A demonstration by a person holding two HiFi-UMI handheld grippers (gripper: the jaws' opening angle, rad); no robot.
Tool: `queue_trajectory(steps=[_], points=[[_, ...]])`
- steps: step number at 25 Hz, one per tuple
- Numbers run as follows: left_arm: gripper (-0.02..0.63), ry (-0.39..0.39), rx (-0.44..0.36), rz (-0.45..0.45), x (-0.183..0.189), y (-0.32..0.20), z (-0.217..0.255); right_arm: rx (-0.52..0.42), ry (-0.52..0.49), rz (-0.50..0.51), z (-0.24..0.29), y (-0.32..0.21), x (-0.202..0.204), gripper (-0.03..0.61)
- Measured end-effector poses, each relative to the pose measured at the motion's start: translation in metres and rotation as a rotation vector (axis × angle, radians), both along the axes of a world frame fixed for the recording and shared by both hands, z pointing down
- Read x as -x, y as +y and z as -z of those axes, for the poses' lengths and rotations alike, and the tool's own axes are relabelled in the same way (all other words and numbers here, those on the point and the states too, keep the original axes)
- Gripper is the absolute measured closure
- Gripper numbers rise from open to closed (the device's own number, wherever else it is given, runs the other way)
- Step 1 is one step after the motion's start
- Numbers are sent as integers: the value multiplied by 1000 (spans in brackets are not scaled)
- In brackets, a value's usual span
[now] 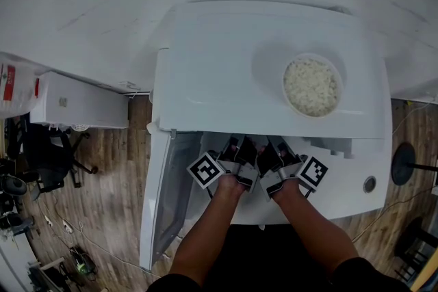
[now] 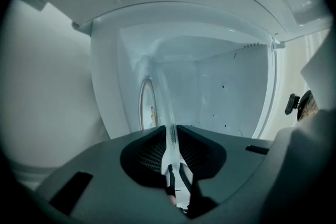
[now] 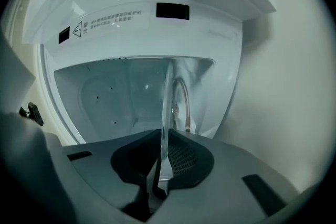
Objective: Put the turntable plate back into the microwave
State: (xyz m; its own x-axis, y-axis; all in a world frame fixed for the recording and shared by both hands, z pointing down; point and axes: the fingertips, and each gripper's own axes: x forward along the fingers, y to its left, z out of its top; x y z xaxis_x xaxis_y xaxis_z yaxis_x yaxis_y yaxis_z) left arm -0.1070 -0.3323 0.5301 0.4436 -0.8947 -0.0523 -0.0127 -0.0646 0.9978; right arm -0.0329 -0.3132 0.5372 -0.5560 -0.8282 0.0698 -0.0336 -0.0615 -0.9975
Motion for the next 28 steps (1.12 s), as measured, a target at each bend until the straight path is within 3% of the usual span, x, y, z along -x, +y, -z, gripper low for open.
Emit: queue_trajectory(steps=[8,15,21,24,26,28], points=[[535,-25,33,8,5,27,-6,15,-4,-53,-3,-8,-3,523],[568,-85,35,16,8,32,-16,44,109,-47,-14,-5,-6,523],[574,-101,58,9,3,31,-24,11,400,13,-14,6,-19,535],[577,-166,49,-6,4,32,-31,-105,536,49,1,10,-23,561],[577,-157,60,-5,2,34,-30,-195,622,95,12,13,-20,563],[580,-223,45,-25,0,39,-30,-277,714,145,21,17,-17,562]])
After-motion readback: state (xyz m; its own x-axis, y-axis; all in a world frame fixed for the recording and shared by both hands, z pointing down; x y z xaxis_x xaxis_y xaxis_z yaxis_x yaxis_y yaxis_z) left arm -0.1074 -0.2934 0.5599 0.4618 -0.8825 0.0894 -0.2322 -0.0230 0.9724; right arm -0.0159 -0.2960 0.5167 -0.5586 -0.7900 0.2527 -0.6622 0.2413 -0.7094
